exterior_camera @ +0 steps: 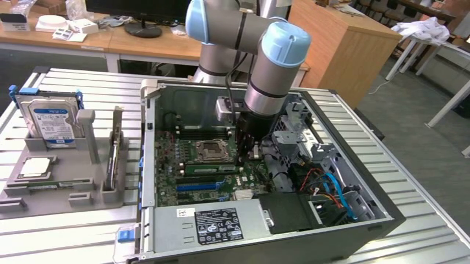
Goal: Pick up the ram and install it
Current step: 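Press down the ram until it locks into place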
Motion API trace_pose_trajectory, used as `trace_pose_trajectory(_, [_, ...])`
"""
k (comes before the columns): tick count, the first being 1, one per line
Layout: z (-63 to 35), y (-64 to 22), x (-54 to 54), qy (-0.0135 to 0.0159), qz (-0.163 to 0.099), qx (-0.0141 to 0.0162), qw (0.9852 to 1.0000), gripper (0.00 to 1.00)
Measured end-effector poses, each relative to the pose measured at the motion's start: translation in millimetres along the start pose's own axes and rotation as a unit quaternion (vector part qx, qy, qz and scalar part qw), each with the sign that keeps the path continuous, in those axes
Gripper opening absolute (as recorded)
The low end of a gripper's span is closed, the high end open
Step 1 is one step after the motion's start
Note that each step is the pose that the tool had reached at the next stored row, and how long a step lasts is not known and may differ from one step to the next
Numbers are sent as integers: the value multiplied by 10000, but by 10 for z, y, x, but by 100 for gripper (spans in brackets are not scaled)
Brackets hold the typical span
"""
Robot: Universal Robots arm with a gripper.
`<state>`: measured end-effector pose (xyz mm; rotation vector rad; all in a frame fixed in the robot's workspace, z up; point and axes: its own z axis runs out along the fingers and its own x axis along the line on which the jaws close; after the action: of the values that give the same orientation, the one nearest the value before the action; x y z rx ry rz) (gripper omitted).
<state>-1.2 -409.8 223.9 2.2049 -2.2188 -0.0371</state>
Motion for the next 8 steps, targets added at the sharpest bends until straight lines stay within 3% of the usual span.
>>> trace_pose_trajectory(8, [11, 0, 0, 0, 0, 5, 10000, 11])
